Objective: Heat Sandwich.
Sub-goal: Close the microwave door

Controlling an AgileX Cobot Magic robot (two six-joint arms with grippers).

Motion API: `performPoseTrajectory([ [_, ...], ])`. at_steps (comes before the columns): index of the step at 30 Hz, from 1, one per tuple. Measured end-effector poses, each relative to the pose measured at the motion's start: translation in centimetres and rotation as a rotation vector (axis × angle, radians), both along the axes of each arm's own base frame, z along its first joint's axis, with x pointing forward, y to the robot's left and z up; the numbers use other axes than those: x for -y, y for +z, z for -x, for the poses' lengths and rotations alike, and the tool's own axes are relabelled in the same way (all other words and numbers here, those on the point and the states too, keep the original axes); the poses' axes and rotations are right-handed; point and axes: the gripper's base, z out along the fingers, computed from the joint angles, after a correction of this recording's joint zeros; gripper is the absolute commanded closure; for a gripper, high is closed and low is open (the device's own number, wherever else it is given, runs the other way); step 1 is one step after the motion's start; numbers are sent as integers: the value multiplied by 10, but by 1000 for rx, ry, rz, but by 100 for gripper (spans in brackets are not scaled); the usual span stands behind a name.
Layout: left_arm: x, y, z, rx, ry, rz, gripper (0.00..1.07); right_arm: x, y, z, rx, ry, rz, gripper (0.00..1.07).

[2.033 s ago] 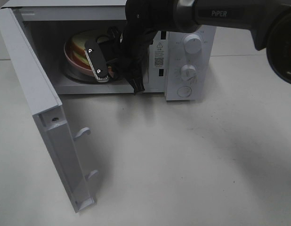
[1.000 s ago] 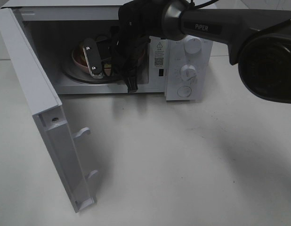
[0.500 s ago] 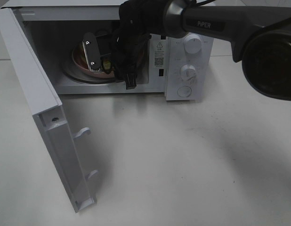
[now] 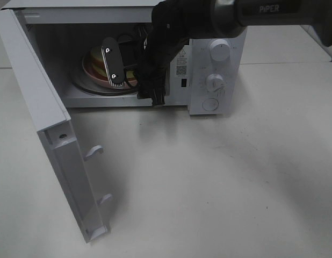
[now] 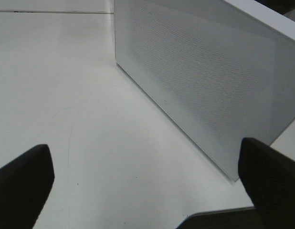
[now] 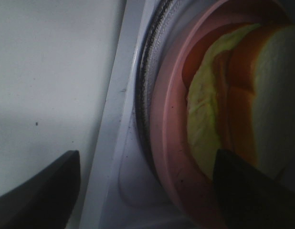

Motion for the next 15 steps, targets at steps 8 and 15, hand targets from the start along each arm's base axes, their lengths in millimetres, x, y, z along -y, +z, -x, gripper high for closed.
performPoseTrajectory([
  [8,0,0,0,0,0,0,9,21,11,31,-6,8,-2,37],
  [15,0,0,0,0,0,0,9,36,18,52,-28,1,8,37],
])
